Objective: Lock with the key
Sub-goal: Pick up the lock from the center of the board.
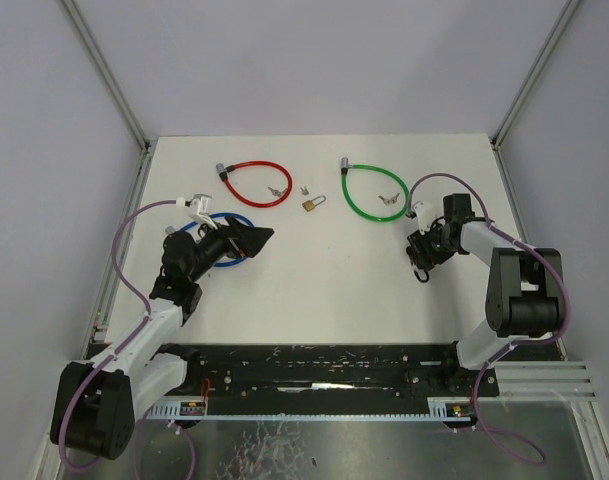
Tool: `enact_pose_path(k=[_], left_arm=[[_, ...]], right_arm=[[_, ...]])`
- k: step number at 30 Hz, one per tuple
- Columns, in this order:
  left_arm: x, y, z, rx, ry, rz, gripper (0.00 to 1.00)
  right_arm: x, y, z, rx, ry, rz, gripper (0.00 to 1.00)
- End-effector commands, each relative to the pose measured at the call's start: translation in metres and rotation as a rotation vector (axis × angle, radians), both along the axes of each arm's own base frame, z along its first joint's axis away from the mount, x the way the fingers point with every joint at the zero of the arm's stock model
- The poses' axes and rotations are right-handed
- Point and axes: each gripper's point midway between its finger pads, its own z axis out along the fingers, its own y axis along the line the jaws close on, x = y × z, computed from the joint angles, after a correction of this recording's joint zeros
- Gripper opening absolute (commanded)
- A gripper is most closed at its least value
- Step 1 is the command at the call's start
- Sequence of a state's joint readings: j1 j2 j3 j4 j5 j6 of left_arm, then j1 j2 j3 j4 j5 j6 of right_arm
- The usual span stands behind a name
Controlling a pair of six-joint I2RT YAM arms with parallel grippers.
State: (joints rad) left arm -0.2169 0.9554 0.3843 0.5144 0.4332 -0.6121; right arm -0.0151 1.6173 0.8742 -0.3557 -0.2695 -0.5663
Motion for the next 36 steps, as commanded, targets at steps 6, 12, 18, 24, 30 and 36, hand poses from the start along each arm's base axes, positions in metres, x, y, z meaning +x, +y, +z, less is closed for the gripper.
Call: enact_pose_path(k=[6, 12, 18, 24, 30, 36], left_arm=[[0.001, 0.0, 0.007, 0.004, -0.047, -0.003, 0.99], [-0.005, -0.011, 0.008, -0.039, -0.044, -0.079, 0.98], [-0.017, -0.029, 0.019, -0.204, -0.045, -0.185, 0.97], [-0.021, -0.075, 0.02, -0.312, 0.01, -0.262, 0.97], [-0.013, -0.116, 0.02, -0.474, 0.103, -0.274, 0.84], [0.004, -0.154, 0.012, -0.577, 0.206, -0.247, 0.71]], right_arm=[[0.014, -0.003, 0.012, -0.025, -0.027, 0.007, 0.16], [0.021, 0.016, 0.047, 0.072, -0.127, 0.067, 0.03], [0.026, 0.045, 0.075, 0.224, -0.192, 0.139, 0.0], [0.033, 0.08, 0.113, 0.429, -0.259, 0.216, 0.0], [0.031, 0.114, 0.157, 0.616, -0.352, 0.315, 0.0], [0.027, 0.144, 0.171, 0.681, -0.354, 0.374, 0.0]])
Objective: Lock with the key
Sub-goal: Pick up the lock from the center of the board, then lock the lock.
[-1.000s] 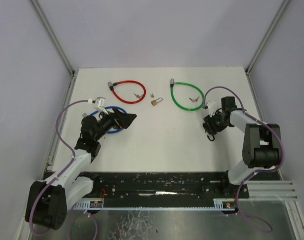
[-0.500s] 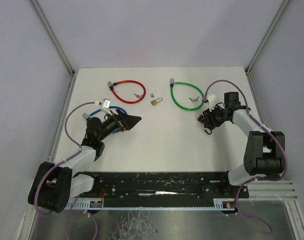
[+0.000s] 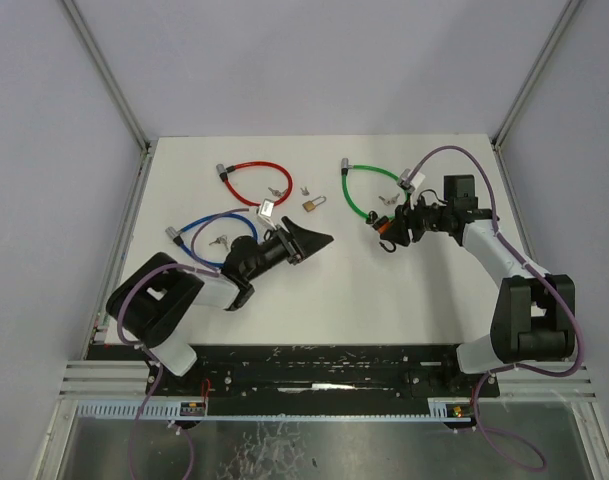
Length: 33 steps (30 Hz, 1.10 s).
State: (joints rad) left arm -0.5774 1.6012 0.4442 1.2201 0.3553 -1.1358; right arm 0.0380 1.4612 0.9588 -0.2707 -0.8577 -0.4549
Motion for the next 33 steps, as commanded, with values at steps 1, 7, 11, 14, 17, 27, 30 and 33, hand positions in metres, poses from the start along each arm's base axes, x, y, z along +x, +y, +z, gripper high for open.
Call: enact_pose_path(k=[1, 7, 11, 14, 17, 27, 30, 33], left_arm=[[0.017, -0.021, 0.035, -0.163, -0.004, 0.072, 0.71], [0.034, -0.052, 0.014, -0.111, 0.109, 0.139, 0.72], [0.043, -0.062, 0.003, -0.065, 0.152, 0.183, 0.72], [0.048, -0.065, 0.002, -0.052, 0.158, 0.199, 0.71], [0.051, -0.07, 0.0, -0.036, 0.152, 0.205, 0.69], [0.062, -0.084, -0.009, 0.011, 0.152, 0.205, 0.57], [0.063, -0.088, -0.005, 0.007, 0.145, 0.193, 0.52], [0.062, -0.093, -0.005, 0.004, 0.148, 0.169, 0.47]], right_arm=[[0.006, 0.035, 0.052, 0.136, -0.111, 0.091, 0.0], [0.0, 0.05, 0.052, 0.145, -0.104, 0.119, 0.0], [-0.003, 0.056, 0.049, 0.142, -0.096, 0.13, 0.0], [-0.004, 0.058, 0.049, 0.141, -0.094, 0.136, 0.0], [-0.007, 0.062, 0.048, 0.14, -0.088, 0.148, 0.0], [-0.012, 0.067, 0.043, 0.125, -0.081, 0.168, 0.0], [-0.013, 0.069, 0.041, 0.113, -0.084, 0.175, 0.0], [-0.015, 0.072, 0.039, 0.098, -0.089, 0.185, 0.0]])
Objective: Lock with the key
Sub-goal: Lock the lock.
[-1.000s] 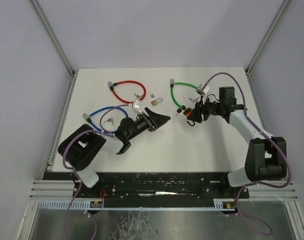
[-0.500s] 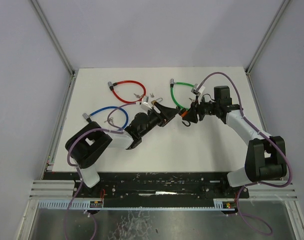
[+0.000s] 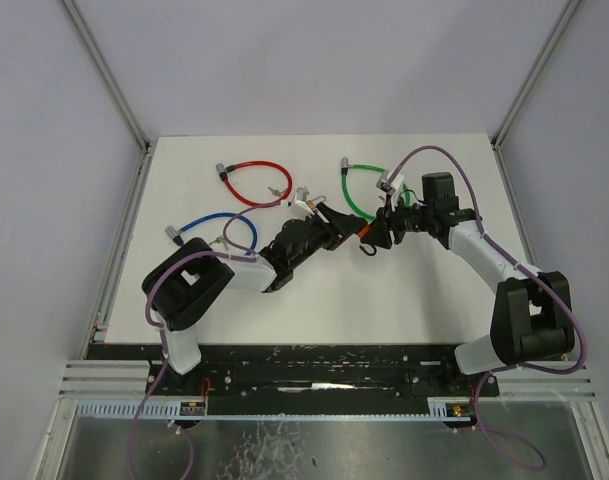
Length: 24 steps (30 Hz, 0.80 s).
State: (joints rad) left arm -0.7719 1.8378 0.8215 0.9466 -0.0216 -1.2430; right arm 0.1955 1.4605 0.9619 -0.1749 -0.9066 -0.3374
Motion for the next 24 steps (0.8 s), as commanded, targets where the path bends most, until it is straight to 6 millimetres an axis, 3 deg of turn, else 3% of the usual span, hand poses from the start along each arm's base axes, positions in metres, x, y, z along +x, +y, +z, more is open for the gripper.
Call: enact_pose_path(k=[1, 7, 12, 16, 24], left_arm=[[0.003, -0.01, 0.007, -0.007, -0.03, -0.02, 0.45], [-0.001, -0.017, 0.009, -0.028, -0.031, -0.06, 0.32], [-0.004, -0.019, 0.014, -0.044, -0.056, -0.082, 0.02], [-0.009, -0.019, 0.021, -0.057, -0.107, -0.103, 0.0], [-0.013, -0.004, 0.038, -0.119, -0.194, -0.106, 0.0]], right_arm=[[0.003, 0.011, 0.021, 0.013, -0.094, 0.047, 0.0], [0.002, 0.012, 0.016, -0.013, -0.101, 0.049, 0.0], [0.002, 0.011, 0.015, -0.026, -0.104, 0.049, 0.0], [0.002, 0.01, 0.015, -0.037, -0.097, 0.048, 0.02], [-0.003, 0.01, 0.016, -0.038, -0.064, 0.054, 0.37]])
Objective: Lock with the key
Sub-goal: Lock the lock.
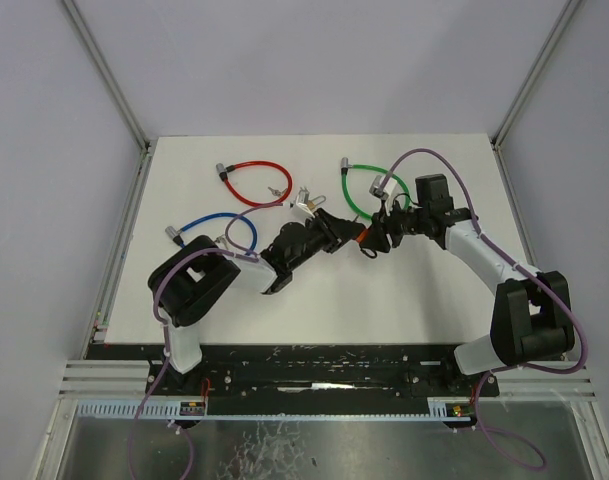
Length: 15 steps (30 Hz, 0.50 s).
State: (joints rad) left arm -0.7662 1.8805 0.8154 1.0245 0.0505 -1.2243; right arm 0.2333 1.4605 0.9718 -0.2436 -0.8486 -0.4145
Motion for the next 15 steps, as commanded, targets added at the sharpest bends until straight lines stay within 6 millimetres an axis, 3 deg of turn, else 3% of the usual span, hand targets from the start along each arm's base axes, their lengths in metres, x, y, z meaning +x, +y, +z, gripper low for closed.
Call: enact_pose_path(k=[1, 8, 15], left_arm=[[-0.007, 0.004, 0.045, -0.12, -0.165, -0.041, 0.0], [-0.009, 0.018, 0.055, -0.128, -0.237, -0.049, 0.0], [-0.02, 0.026, 0.062, -0.085, -0.349, -0.085, 0.0]], right_arm=[[0.003, 0.008, 0.026, 0.04, -0.039, 0.027, 0.41], [-0.012, 0.014, 0.024, 0.063, 0.099, 0.094, 0.64], [-0.021, 0.02, 0.031, 0.111, 0.192, 0.133, 0.72]])
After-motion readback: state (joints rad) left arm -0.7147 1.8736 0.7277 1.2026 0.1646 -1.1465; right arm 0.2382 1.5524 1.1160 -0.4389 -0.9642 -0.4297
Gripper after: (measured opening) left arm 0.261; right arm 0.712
